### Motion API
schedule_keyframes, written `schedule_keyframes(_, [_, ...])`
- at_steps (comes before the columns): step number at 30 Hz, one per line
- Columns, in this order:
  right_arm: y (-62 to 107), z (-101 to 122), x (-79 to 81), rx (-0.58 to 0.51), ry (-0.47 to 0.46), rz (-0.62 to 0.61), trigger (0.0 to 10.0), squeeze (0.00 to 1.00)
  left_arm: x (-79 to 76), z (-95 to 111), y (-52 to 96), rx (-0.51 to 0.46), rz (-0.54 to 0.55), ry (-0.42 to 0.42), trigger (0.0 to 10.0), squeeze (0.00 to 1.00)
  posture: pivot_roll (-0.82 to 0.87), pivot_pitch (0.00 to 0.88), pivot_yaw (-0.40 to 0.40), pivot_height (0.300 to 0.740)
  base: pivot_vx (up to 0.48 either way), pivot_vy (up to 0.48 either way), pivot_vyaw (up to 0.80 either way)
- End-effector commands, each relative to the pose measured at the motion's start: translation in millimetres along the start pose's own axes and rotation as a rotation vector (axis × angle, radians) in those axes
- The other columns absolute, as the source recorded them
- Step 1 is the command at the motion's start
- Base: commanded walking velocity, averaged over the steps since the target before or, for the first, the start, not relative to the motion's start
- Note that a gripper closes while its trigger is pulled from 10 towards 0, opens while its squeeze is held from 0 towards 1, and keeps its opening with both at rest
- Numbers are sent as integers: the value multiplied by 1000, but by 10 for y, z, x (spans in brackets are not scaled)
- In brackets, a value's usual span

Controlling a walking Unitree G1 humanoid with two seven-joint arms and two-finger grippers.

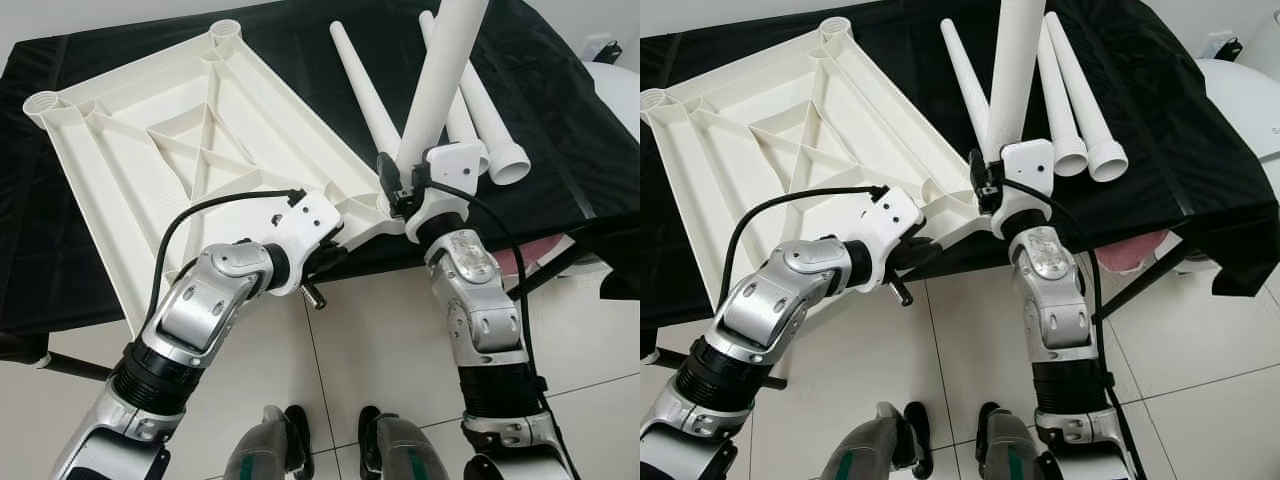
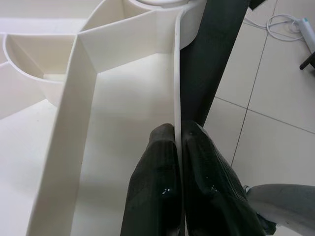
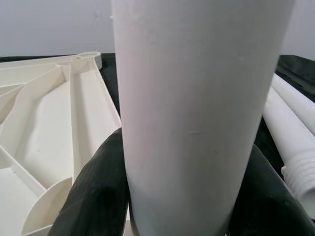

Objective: Building children table

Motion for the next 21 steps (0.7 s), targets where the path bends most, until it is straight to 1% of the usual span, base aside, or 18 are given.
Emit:
schedule_keyframes(1, [18, 116, 68, -36, 0, -19, 10000, 0, 13, 19, 4, -14, 30, -2, 10000, 0, -95, 208, 57, 740, 0, 0, 0])
schedule_keyframes(3, [36, 117, 65, -25, 10, -75, 10000, 0, 15, 19, 4, -14, 32, -2, 10000, 0, -95, 208, 57, 740, 0, 0, 0])
schedule_keyframes(6, [41, 110, 70, -17, 0, -87, 10000, 0, 16, 18, 4, -14, 32, -1, 10000, 0, -95, 208, 57, 740, 0, 0, 0])
schedule_keyframes(10, [57, 99, 42, 3, 26, -136, 10000, 0, 16, 22, 2, -14, 33, 1, 10000, 0, -92, 213, 57, 740, 0, 0, 0])
schedule_keyframes(16, [53, 92, 43, 8, 16, -138, 10000, 0, 19, 21, 3, -14, 34, 2, 10000, 0, -92, 214, 57, 740, 0, 0, 0])
schedule_keyframes(17, [50, 85, 50, 11, 11, -127, 10000, 380, 20, 19, 5, -13, 35, 2, 10000, 0, -90, 216, 56, 740, 0, 0, 0])
schedule_keyframes(18, [51, 81, 44, 12, 10, -126, 10000, 1000, 21, 18, 7, -13, 36, 2, 10000, 0, -90, 216, 56, 740, 0, 0, 0])
schedule_keyframes(21, [53, 77, 38, 14, 9, -127, 10000, 1000, 22, 16, 8, -13, 36, 1, 10000, 0, -90, 216, 56, 740, 0, 0, 0])
Point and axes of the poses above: a point about 5 cm out from each wrist's last joint towards the gripper, its own y axis pointing back from the gripper into the wrist, its own z axis along the axis of the wrist's last joint, x = y × z, the point moved 4 cm from there along -y, pointing out of the wrist towards the gripper, and after that the axes turned 7 degrees about y, right-handed, at the moved point
